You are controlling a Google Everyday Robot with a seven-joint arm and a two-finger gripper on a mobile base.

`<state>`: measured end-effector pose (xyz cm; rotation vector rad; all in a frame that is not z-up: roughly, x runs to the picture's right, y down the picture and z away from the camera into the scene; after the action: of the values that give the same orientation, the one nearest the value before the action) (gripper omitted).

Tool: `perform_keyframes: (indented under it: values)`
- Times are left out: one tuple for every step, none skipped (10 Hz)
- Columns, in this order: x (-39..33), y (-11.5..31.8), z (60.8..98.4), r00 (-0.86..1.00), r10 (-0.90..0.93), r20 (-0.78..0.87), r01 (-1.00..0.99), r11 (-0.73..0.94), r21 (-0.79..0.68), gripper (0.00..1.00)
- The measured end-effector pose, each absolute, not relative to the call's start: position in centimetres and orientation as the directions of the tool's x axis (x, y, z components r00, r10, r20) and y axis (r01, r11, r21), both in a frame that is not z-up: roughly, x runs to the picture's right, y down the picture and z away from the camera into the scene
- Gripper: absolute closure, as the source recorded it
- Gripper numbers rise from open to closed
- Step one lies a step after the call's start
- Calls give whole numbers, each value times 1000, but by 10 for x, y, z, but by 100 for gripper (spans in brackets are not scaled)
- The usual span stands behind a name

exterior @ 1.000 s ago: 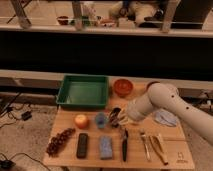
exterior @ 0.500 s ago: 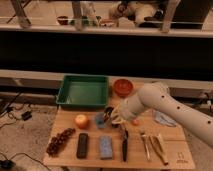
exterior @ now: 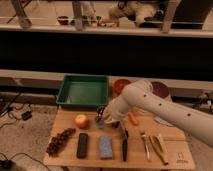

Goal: Stack cups into tray

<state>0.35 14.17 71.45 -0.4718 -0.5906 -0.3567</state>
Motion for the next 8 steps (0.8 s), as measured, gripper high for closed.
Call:
perform_keyframes:
  values:
    - [-1,142,720,776,-204,597,462,829,-316,100]
    - [-6,141,724,774,-220,594,474,823,-313,100]
    - [-13,140,728,770,-237,592,488,816,-309,100]
    - [-13,138,731,772,-249,584,495,813,-307,100]
    - [-11,137,735,777,-259,573,498,810,-308,100]
    - [-9,137,738,781,-266,565,501,807,-312,100]
    - [-8,138,740,783,-273,559,504,804,-314,100]
    - [-6,140,743,785,-280,553,510,800,-318,100]
